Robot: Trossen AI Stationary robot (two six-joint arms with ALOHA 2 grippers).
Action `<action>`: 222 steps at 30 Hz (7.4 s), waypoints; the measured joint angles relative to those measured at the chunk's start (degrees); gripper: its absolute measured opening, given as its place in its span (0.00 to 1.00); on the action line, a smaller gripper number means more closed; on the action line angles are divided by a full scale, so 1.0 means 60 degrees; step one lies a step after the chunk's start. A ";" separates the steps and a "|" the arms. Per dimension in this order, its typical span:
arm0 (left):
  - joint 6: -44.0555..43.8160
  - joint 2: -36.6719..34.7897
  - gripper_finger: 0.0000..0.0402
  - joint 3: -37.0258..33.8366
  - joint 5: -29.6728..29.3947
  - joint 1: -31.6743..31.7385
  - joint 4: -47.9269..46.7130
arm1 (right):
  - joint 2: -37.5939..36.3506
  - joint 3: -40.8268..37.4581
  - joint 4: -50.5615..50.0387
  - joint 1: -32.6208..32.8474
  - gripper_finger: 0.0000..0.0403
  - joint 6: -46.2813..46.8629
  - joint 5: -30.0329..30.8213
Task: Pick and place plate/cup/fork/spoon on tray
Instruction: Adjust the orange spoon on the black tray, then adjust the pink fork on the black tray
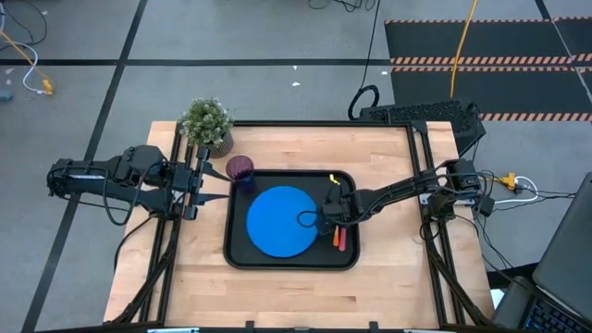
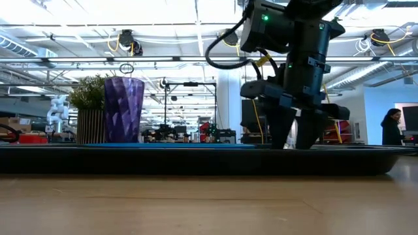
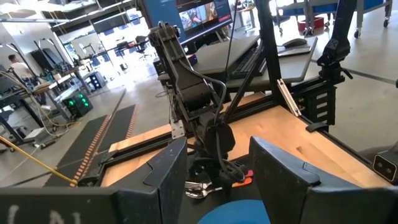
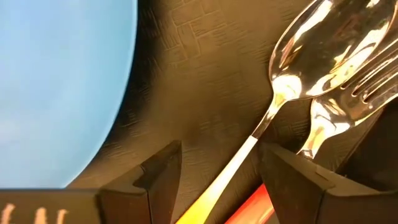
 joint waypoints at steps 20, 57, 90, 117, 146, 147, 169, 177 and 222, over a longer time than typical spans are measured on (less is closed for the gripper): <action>0.0008 0.0000 0.44 0.0000 0.0000 0.0001 -0.0004 | -0.0047 -0.0018 0.1081 -0.0011 0.50 -0.0532 -0.0044; 0.0002 0.0000 0.44 0.0000 0.0004 0.0000 -0.0007 | -0.0062 -0.0015 0.1341 -0.0080 0.50 -0.0783 -0.0008; 0.0002 0.0000 0.44 0.0000 0.0003 0.0001 -0.0011 | -0.0066 -0.0015 0.1443 -0.0608 0.50 -0.1549 0.0017; 0.0002 0.0000 0.44 0.0000 0.0003 0.0001 -0.0011 | -0.0069 -0.0015 0.1774 -0.0594 0.50 -0.1490 -0.0219; 0.0006 0.0000 0.44 -0.0004 0.0004 0.0001 -0.0029 | -0.1930 0.0004 0.0106 -0.1054 0.50 -0.2126 0.1794; 0.0008 0.0000 0.44 -0.0004 0.0004 0.0002 -0.0029 | -0.1901 0.0004 0.0063 -0.1093 0.50 -0.2071 0.1745; 0.0006 0.0000 0.44 -0.0004 0.0004 0.0000 -0.0022 | -0.1206 -0.0011 -0.0414 -0.0242 0.50 -0.0960 0.0356; 0.0006 0.0000 0.44 -0.0004 0.0004 0.0001 -0.0004 | -0.1206 -0.0015 -0.1434 -0.0460 0.50 -0.1222 0.1370; 0.0166 0.0004 0.44 -0.0004 0.0004 0.0004 -0.0007 | -0.1311 -0.1147 0.0481 -0.1232 0.50 -0.2004 0.1300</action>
